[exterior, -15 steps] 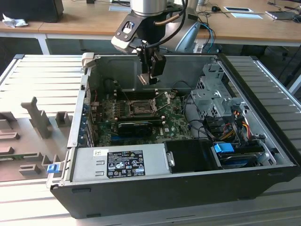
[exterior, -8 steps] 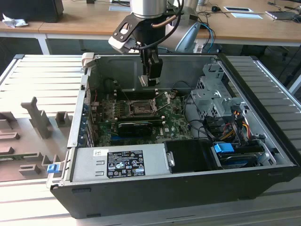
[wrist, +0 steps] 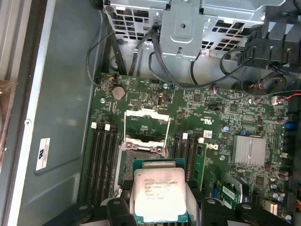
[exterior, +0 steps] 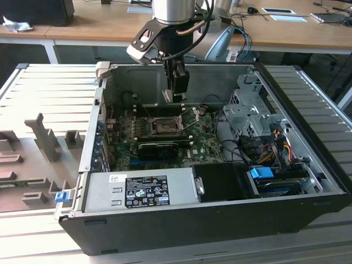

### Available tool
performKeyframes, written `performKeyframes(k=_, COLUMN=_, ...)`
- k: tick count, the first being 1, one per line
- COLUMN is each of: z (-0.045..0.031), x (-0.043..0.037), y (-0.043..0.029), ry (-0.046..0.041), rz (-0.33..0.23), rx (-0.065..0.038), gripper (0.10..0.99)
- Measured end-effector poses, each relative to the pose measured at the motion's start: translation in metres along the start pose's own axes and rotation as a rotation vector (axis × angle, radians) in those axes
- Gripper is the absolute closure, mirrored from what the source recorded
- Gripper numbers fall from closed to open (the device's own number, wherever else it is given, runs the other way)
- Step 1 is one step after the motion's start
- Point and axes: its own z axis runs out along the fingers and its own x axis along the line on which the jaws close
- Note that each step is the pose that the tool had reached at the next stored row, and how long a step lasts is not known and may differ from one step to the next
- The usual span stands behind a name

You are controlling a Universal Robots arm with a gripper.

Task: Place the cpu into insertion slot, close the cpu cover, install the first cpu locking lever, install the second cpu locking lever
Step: 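Place the cpu into insertion slot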

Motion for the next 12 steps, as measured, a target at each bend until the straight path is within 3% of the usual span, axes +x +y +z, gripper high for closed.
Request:
performKeyframes(k=9, z=0.0083, x=-0.0002, y=-0.0006, ry=-0.0026, rz=0.002, rx=0.0, gripper=0.557)
performKeyframes(k=12, z=0.0194, x=0.0001, y=-0.0025, ry=-0.0053, rz=0.021, rx=0.0, gripper=0.557)
